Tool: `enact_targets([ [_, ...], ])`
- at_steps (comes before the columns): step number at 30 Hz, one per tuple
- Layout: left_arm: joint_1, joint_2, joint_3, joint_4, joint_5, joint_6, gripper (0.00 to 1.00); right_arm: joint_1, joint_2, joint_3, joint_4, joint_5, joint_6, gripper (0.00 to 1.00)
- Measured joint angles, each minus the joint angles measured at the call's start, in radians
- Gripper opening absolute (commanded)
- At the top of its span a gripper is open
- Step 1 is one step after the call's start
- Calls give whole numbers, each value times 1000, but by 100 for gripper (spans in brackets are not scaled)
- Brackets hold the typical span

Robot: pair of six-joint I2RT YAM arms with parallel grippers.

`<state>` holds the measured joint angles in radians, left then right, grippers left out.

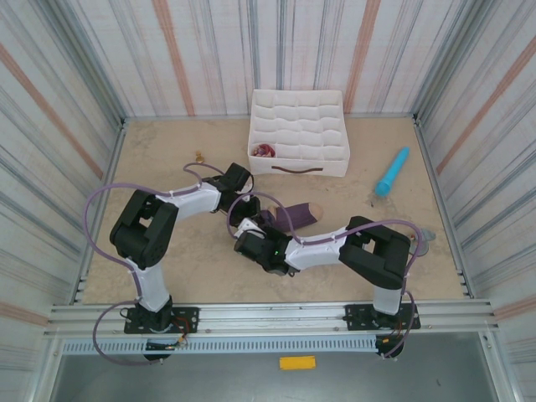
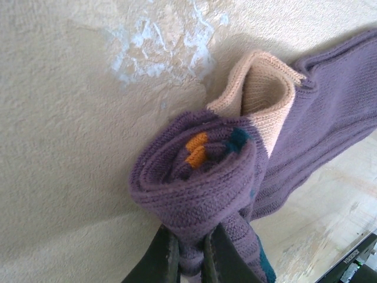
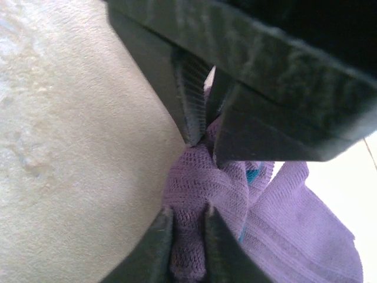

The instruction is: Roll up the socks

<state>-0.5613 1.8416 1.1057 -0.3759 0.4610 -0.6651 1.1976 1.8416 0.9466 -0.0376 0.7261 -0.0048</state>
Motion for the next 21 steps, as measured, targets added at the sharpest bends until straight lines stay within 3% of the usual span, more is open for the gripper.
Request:
enact_targets([
  [2, 4, -2, -1, 4, -1, 5, 19, -8, 0, -1, 8, -16, 11, 0],
  [10, 7, -14, -10, 21, -18, -4, 43, -49, -43, -77, 141, -163, 22, 0],
  [15, 11, -31, -34, 52, -28, -19, 53, -79, -76, -134, 239, -279, 23, 0],
  [21, 29, -60, -87, 77, -31, -26, 57, -154, -126, -209, 326, -395, 74, 0],
])
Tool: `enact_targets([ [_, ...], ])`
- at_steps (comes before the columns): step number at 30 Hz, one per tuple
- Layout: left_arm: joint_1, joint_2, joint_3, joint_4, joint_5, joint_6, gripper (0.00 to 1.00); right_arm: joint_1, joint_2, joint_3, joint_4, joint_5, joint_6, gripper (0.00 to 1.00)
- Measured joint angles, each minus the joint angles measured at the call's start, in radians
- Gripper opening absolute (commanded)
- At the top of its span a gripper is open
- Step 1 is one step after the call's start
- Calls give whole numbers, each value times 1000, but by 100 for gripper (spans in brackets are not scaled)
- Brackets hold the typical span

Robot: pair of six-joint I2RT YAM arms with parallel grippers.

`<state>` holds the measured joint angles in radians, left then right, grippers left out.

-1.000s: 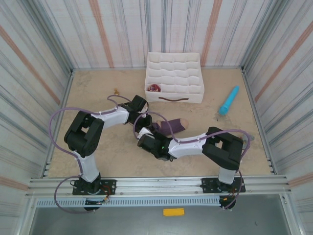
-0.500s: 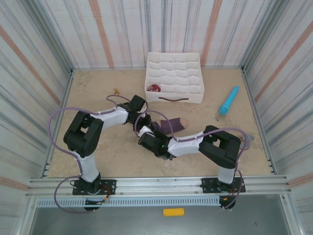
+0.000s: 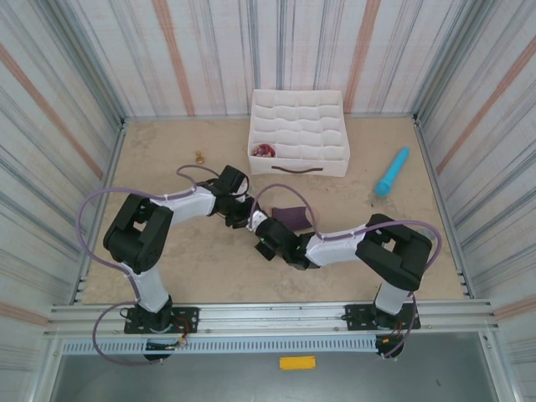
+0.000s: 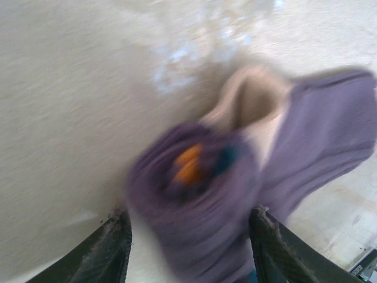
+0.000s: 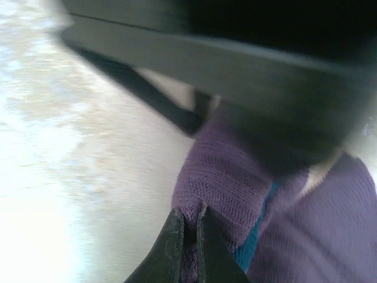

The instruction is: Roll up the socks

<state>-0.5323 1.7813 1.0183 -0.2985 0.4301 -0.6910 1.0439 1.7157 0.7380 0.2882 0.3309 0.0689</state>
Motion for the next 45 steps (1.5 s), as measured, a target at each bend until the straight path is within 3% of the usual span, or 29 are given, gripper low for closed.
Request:
enact_targets([
  [8, 19, -40, -34, -14, 23, 8, 58, -99, -17, -43, 47, -48, 76, 0],
  [12, 20, -57, -58, -10, 23, 8, 58, -139, -37, -75, 84, -134, 105, 0],
  [15, 20, -76, -67, -4, 23, 8, 57, -213, -63, -113, 122, -284, 141, 0],
  [22, 18, -89, -79, 61, 42, 6, 56, -448, -17, -132, 214, -763, 290, 0],
  [31, -18, -58, -80, 187, 41, -21, 51, -598, 147, -108, 389, -1125, 570, 0],
  [38, -24, -28, -74, 265, 6, -39, 50, -667, 244, -108, 531, -1265, 791, 0],
  [45, -51, 55, -26, 303, -22, -55, 49, -691, 291, -107, 622, -1301, 929, 0],
])
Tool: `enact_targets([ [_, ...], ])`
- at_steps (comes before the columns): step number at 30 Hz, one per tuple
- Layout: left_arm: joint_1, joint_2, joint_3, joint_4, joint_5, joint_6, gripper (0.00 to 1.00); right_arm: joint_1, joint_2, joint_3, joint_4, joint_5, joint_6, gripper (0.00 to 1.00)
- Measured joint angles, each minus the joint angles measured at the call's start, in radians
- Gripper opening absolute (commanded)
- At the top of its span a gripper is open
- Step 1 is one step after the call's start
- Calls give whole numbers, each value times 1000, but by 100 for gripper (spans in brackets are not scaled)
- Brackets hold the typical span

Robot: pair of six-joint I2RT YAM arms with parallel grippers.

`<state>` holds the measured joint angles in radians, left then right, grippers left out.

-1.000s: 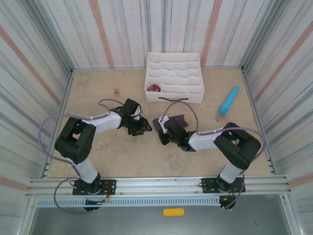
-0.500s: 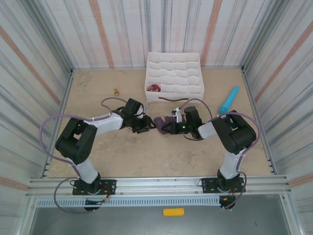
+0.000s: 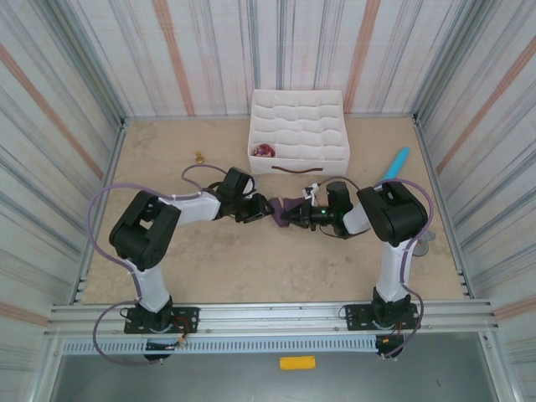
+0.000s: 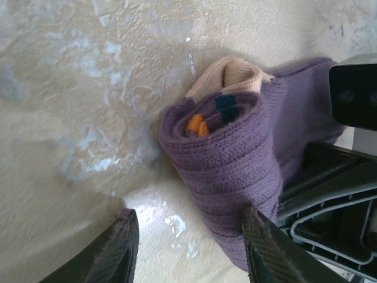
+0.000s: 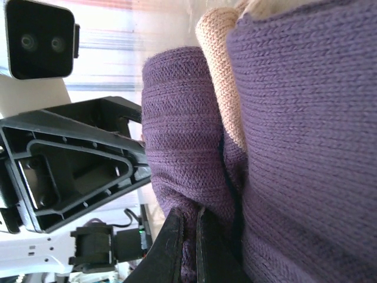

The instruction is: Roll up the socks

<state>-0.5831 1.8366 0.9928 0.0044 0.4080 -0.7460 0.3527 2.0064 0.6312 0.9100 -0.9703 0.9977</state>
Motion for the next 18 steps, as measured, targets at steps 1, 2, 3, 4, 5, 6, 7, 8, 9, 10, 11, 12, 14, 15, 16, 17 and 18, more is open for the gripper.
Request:
enact_targets([
  [1, -2, 5, 5, 3, -5, -4, 49, -2, 5, 0, 14, 0, 14, 0],
  [2, -3, 10, 12, 6, -9, -8, 49, -5, 10, 0, 30, 0, 26, 0],
  [3, -4, 16, 21, 9, -13, -11, 48, -8, 17, 0, 48, 0, 41, 0],
  [4, -6, 23, 31, 9, -17, -14, 47, -11, 23, 0, 67, 0, 50, 0],
  [5, -8, 31, 41, 10, -20, -18, 46, -14, 31, -1, 88, 1, 64, 0],
  [6, -9, 39, 48, 14, -24, -22, 46, -17, 39, -2, 110, 0, 74, 0],
  [7, -10, 46, 53, 21, -27, -26, 46, -20, 47, -3, 134, 0, 84, 0],
  [8, -10, 52, 56, 29, -28, -31, 46, -22, 55, -4, 158, 0, 98, 0],
  [9, -10, 57, 57, 38, -31, -38, 47, -24, 62, -5, 178, 0, 113, 0],
  [10, -11, 59, 57, 45, -33, -42, 49, -26, 66, -6, 193, 0, 121, 0],
  [11, -12, 61, 57, 53, -36, -47, 51, -26, 69, -7, 206, 1, 129, 0],
  [12, -13, 63, 57, 60, -37, -52, 52, -27, 72, -8, 216, 2, 138, 0],
  [14, -13, 63, 53, 83, -39, -65, 54, -28, 75, -9, 226, 3, 148, 0],
  [15, -14, 63, 47, 101, -38, -69, 55, -28, 75, -10, 227, 5, 151, 0],
  [16, -15, 63, 38, 119, -39, -74, 56, -28, 75, -10, 226, 5, 151, 0],
  [17, -16, 63, 27, 140, -38, -79, 57, -31, 74, -10, 224, 5, 151, 0],
  [18, -17, 61, 15, 163, -39, -85, 58, -32, 73, -10, 219, 5, 150, 0],
])
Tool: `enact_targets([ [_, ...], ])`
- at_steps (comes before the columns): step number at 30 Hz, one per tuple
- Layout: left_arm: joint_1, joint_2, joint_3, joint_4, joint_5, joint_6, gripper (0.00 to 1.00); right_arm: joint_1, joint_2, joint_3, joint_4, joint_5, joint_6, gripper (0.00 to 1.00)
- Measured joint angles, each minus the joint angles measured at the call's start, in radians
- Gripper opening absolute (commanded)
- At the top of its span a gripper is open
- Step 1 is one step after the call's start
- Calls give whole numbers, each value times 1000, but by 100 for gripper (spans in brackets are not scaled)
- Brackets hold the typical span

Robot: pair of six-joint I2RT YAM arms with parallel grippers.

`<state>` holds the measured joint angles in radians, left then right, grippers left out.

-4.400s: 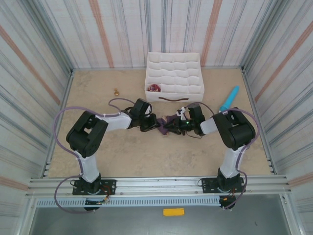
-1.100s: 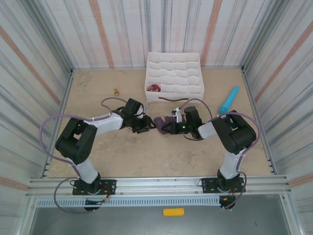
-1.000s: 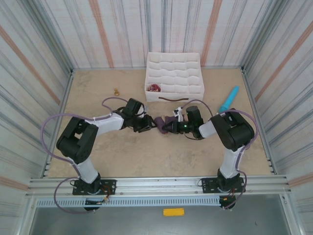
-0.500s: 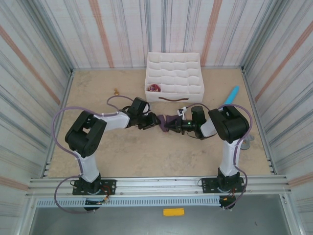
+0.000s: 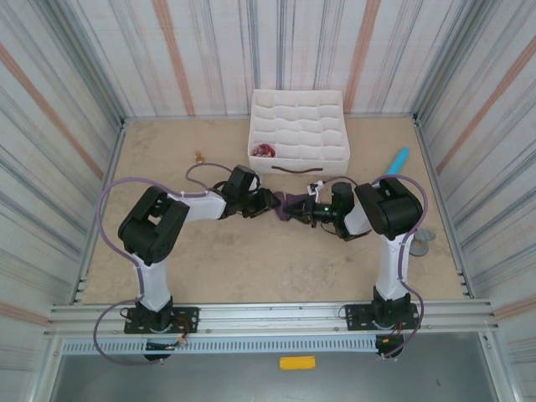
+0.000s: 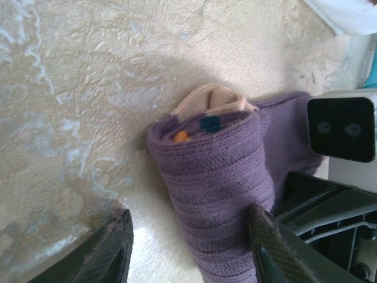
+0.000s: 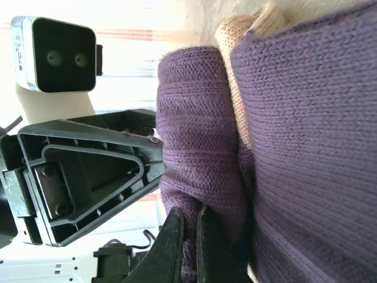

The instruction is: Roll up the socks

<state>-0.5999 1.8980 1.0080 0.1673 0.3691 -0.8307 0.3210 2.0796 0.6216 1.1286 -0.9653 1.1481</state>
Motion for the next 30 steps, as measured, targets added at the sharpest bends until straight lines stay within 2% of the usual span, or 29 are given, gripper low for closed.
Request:
enact_targets([
  [3, -5, -4, -24, 51, 2, -8, 60, 0, -15, 6, -51, 6, -20, 0],
  [8, -14, -1, -29, 75, 8, -10, 57, 0, -37, 26, -151, 6, -52, 0],
  [13, -17, 22, -28, 105, 26, -24, 45, 0, -45, 38, -200, 3, -62, 0],
  [16, -17, 35, -18, 108, 30, -36, 29, 0, -52, 45, -233, 4, -79, 0],
  [17, -17, 40, -13, 106, 32, -37, 25, 0, -56, 49, -252, 6, -89, 1],
  [20, -17, 41, -1, 90, 34, -35, 15, 0, -82, 57, -334, 23, -133, 14],
  [25, -25, 39, 22, 32, 40, -14, 13, 13, -199, 65, -581, 112, -259, 18],
  [30, -28, 2, 16, -50, 26, 6, 12, 68, -312, 121, -889, 267, -407, 29],
])
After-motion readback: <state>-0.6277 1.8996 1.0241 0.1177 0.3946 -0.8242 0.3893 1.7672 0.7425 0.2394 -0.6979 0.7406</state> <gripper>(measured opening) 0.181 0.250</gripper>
